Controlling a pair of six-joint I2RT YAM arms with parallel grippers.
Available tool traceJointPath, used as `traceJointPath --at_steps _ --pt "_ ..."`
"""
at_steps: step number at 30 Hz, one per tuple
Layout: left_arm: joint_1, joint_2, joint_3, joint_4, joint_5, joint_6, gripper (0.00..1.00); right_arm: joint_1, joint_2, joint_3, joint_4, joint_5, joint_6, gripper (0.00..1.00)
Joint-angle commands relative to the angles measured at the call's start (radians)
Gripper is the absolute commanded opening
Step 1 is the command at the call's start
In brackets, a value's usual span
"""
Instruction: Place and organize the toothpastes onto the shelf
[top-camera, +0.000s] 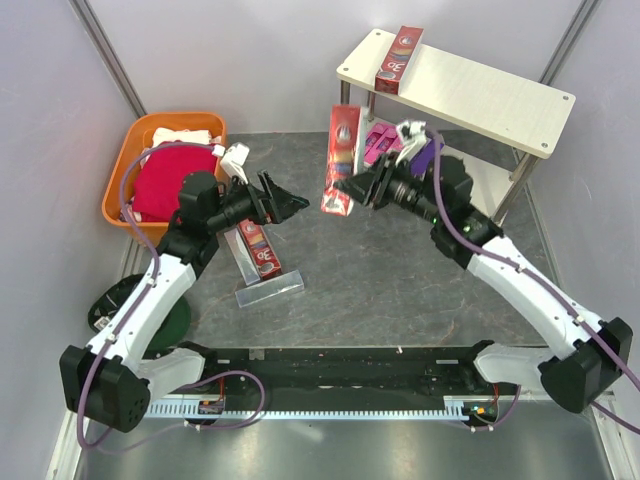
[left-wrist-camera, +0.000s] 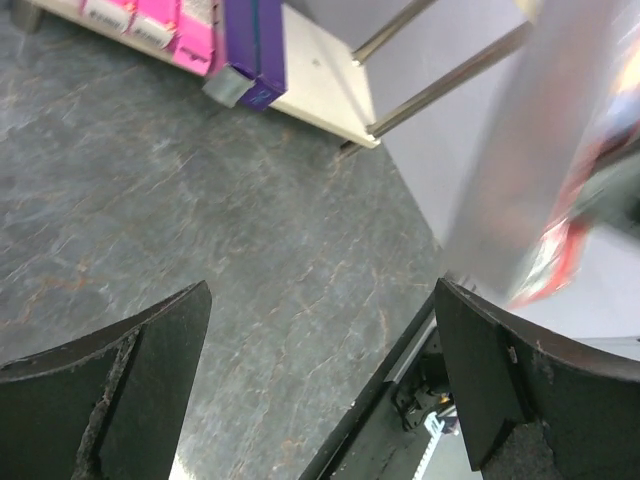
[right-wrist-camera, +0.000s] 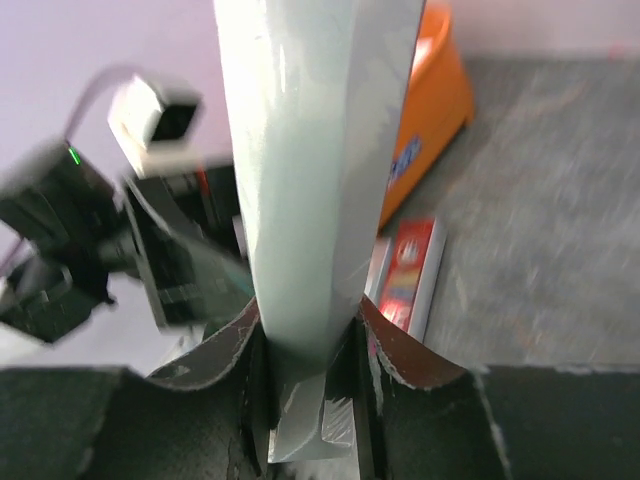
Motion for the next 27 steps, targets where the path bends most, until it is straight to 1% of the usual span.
traceJointPath --at_steps 1,2,4,5,7,8,10,11,16,20,22,23,27 --pt "0.004 0.024 -0.01 -0.052 -0.033 0.059 1.0 -0.089 0.079 0.224 -0.062 0.039 -0.076 0.35" --pt "0.004 0.029 -0.018 -0.052 -0.029 0.059 1.0 -0.111 0.1 0.298 -0.076 0.033 -0.079 0.36" --pt "0.003 0.041 -0.022 -0.052 -0.016 0.058 1.0 -0.178 0.166 0.365 -0.093 0.002 -0.068 0.36" --pt "0.003 0.046 -0.028 -0.052 -0.012 0.058 1.0 -0.201 0.188 0.423 -0.094 -0.013 -0.067 0.36" --pt "0.003 0.054 -0.036 -0.047 0.0 0.056 1.0 -0.247 0.255 0.483 -0.104 -0.059 -0.053 0.36" --pt "0.004 0.057 -0.044 -0.046 0.004 0.056 1.0 -0.296 0.278 0.538 -0.102 -0.079 -0.035 0.36" --pt "0.003 0.061 -0.05 -0.041 0.008 0.058 1.0 -0.361 0.35 0.595 -0.104 -0.135 -0.011 0.36" --pt "0.003 0.069 -0.058 -0.04 0.01 0.056 1.0 -0.381 0.375 0.653 -0.104 -0.149 0.01 0.36" --pt "0.003 0.095 -0.084 -0.002 0.036 0.038 1.0 -0.496 0.531 0.828 -0.11 -0.208 0.076 0.36" --pt "0.003 0.118 -0.093 0.005 0.045 0.036 1.0 -0.565 0.611 0.911 -0.111 -0.254 0.127 0.36" --pt "0.003 0.126 -0.098 0.009 0.048 0.033 1.0 -0.583 0.628 0.919 -0.111 -0.265 0.145 0.36" --pt "0.003 0.127 -0.099 0.015 0.048 0.03 1.0 -0.614 0.633 0.919 -0.111 -0.265 0.147 0.37" --pt "0.003 0.144 -0.099 0.017 0.053 0.03 1.0 -0.633 0.668 0.917 -0.107 -0.269 0.168 0.38"
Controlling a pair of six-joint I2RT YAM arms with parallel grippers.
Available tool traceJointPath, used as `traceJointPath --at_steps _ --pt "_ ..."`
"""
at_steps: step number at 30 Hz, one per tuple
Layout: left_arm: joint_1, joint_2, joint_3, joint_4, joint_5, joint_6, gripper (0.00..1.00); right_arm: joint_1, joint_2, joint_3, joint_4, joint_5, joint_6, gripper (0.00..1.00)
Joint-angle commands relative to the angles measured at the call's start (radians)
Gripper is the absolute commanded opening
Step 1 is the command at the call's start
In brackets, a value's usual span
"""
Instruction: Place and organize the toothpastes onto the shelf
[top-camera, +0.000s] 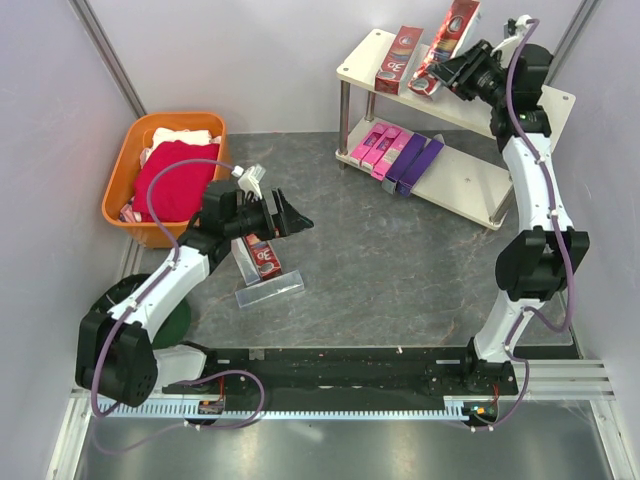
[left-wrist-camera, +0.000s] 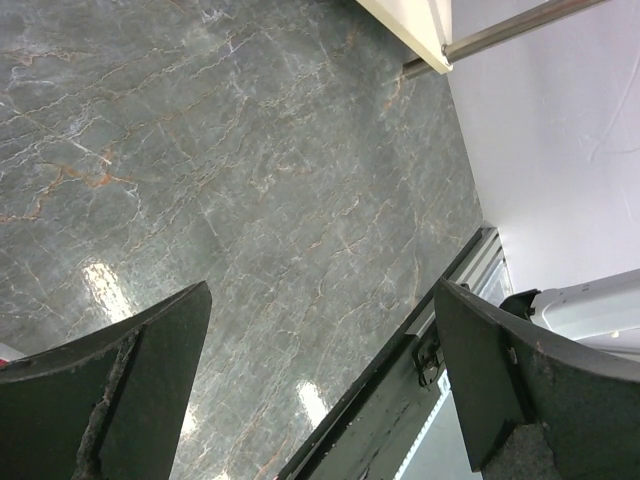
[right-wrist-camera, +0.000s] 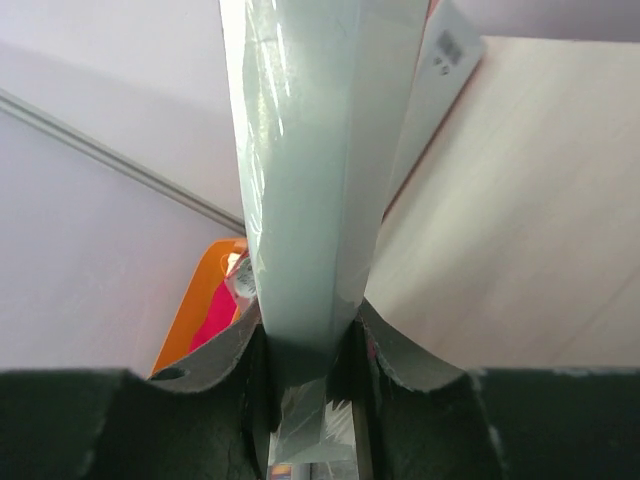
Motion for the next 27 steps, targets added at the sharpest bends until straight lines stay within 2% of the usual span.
traceJointPath --at_steps 1,8,14,17,20,27 --pt "0.002 0.014 0.004 0.051 0.037 0.014 1.0 -0.015 0.019 0.069 0.07 -0.043 0.053 0.38" --pt "0.002 0.029 0.0 0.052 0.044 0.005 1.0 -0.013 0.074 0.068 0.121 -0.087 0.137 0.43" --pt "0.002 0.028 -0.006 0.052 0.054 -0.008 1.0 -0.011 0.07 0.014 0.132 -0.047 0.163 0.48" --pt "0.002 0.026 -0.006 0.077 0.053 -0.009 1.0 -0.011 0.071 -0.008 0.136 -0.052 0.169 0.56" --pt "0.002 0.028 -0.008 0.078 0.054 -0.009 1.0 -0.011 0.053 -0.04 0.13 -0.044 0.168 0.73" --pt "0.002 0.028 -0.014 0.078 0.056 -0.006 1.0 -0.011 0.01 -0.046 -0.021 0.04 0.044 0.9"
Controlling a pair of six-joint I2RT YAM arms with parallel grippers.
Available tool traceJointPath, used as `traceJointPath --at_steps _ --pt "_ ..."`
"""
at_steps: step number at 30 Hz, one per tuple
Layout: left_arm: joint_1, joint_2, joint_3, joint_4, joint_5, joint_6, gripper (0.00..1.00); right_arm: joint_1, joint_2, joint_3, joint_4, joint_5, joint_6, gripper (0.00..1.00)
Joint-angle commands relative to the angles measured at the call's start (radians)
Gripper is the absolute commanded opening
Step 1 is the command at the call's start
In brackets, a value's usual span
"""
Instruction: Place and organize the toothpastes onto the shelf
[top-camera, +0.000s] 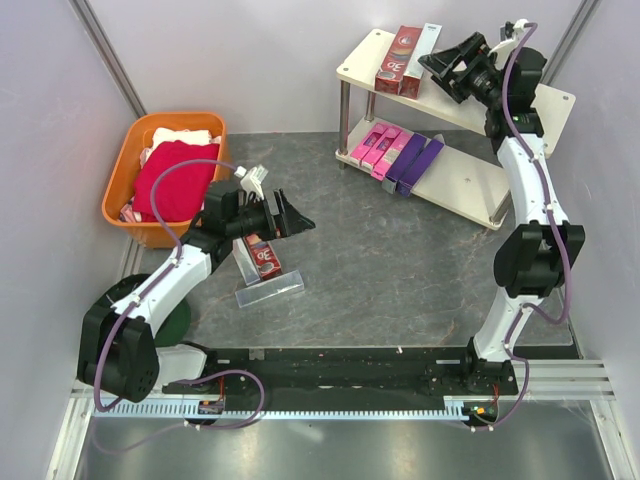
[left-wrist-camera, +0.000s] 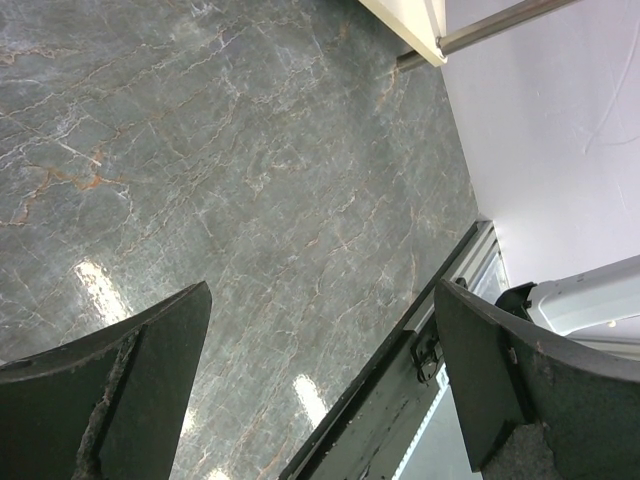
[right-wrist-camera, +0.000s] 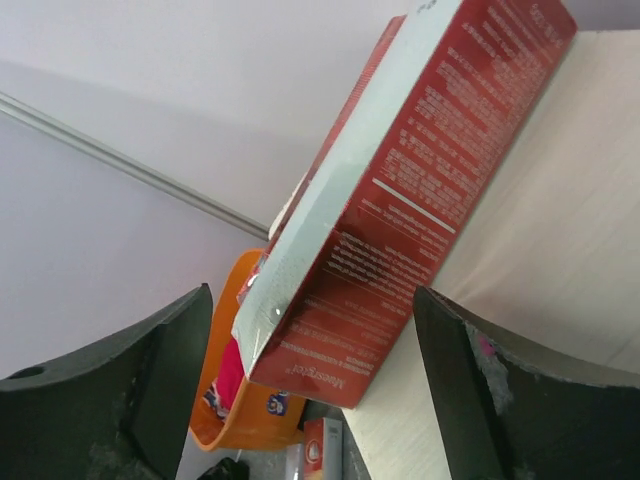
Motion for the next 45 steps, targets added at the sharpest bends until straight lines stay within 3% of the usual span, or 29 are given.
traceJointPath --at_steps 1,5,11,15,18,25,35,45 --pt "0.001 0.0 -0.006 0.043 0.025 -0.004 1.0 0.003 -0.044 -0.015 -0.168 0.085 -0.114 0.91" --pt "0.001 0.0 -0.01 0.041 0.026 -0.001 1.0 0.003 -0.07 -0.018 -0.233 0.138 -0.172 0.98" --pt "0.001 -0.009 0.0 0.026 -0.013 0.021 1.0 0.005 -0.111 -0.048 -0.212 0.134 -0.178 0.98" --pt "0.001 -0.018 0.01 -0.066 -0.085 0.067 1.0 0.021 -0.182 -0.108 -0.19 0.139 -0.189 0.98" --pt "0.001 -0.03 0.019 -0.121 -0.194 0.094 1.0 0.041 -0.264 -0.192 -0.184 0.162 -0.214 0.98" --pt "0.004 -0.023 0.056 -0.339 -0.603 0.088 1.0 0.192 -0.474 -0.467 -0.144 0.226 -0.255 0.98" --pt "0.032 0.12 0.017 -0.263 -0.598 0.047 1.0 0.385 -0.607 -0.833 -0.024 0.214 -0.238 0.98" --pt "0.076 0.229 0.0 -0.247 -0.644 0.028 1.0 0.4 -0.642 -0.981 -0.005 0.195 -0.238 0.98"
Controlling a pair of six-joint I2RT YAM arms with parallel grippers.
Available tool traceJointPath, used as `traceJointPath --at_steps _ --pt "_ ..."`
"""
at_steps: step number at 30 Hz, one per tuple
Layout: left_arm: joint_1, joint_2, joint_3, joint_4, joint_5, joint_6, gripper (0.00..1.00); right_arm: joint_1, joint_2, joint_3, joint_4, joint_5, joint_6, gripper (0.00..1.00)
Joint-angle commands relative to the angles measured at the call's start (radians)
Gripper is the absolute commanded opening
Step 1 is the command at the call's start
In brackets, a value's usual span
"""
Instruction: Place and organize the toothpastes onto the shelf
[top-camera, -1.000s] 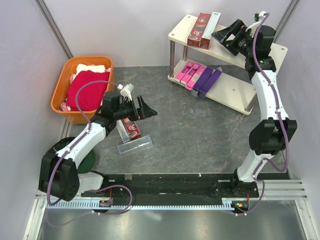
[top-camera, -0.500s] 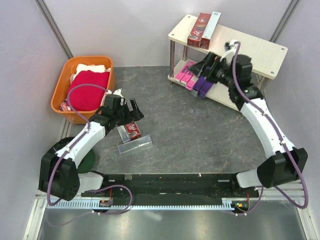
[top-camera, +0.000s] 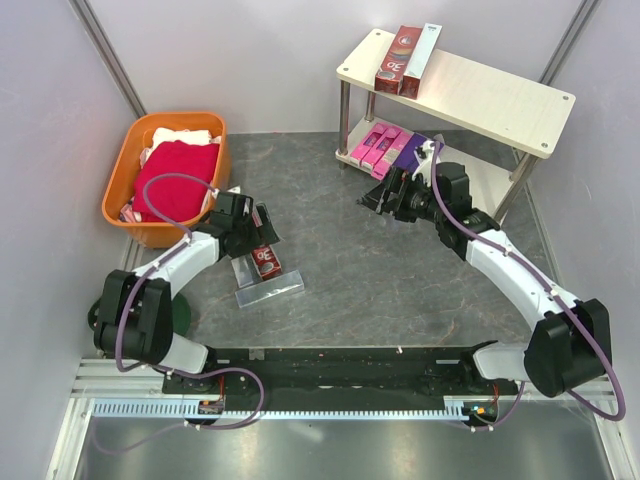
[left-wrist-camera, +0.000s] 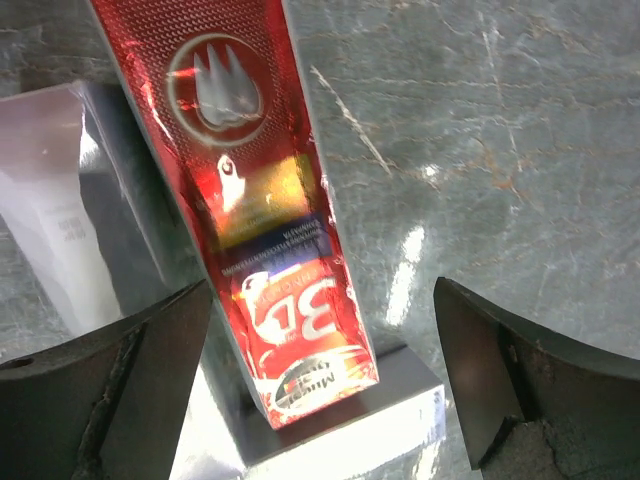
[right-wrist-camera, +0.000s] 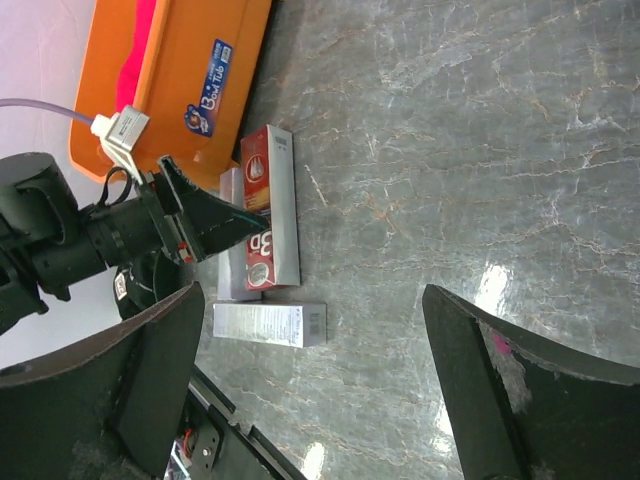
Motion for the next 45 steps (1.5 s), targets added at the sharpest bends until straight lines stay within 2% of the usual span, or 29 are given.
traceJointPath --at_steps 1,6,9,11,14,15,16,21,31,41,44,45 --pt "0.016 0.064 -0.008 0.046 -0.052 -0.023 1.0 0.001 -0.034 -0.029 0.073 -0.011 -0.001 0.98" --pt "0.018 0.187 0.037 0.057 -0.032 -0.01 0.99 0.001 -0.024 -0.049 0.082 -0.025 0.012 0.98" --pt "0.018 0.242 0.061 0.06 -0.026 0.002 0.95 0.002 -0.019 -0.061 0.081 -0.031 0.018 0.98" --pt "0.018 0.255 0.066 0.072 -0.026 0.005 0.9 0.004 -0.022 -0.067 0.082 -0.031 0.015 0.98" --pt "0.018 0.244 0.054 0.107 0.035 0.009 0.71 0.015 -0.028 -0.076 0.082 -0.03 0.007 0.98" --pt "0.016 0.236 0.048 0.118 0.066 0.009 0.62 0.018 -0.03 -0.078 0.082 -0.028 0.004 0.98" --pt "0.016 0.223 0.043 0.126 0.08 0.008 0.59 0.028 -0.03 -0.081 0.082 -0.024 -0.004 0.98" --pt "0.01 0.151 0.043 0.155 0.167 -0.001 0.57 0.094 -0.028 -0.091 0.082 0.013 -0.022 0.98" --pt "-0.03 -0.029 0.083 0.178 0.322 -0.082 0.57 0.283 0.052 -0.121 0.226 0.074 0.025 0.98" --pt "-0.16 -0.086 0.163 0.189 0.353 -0.144 0.57 0.398 0.191 -0.072 0.317 0.153 0.085 0.98" --pt "-0.18 -0.096 0.169 0.198 0.357 -0.156 0.57 0.406 0.216 -0.069 0.355 0.153 0.104 0.95" --pt "-0.183 -0.096 0.17 0.198 0.359 -0.158 0.57 0.412 0.219 -0.065 0.364 0.154 0.108 0.91"
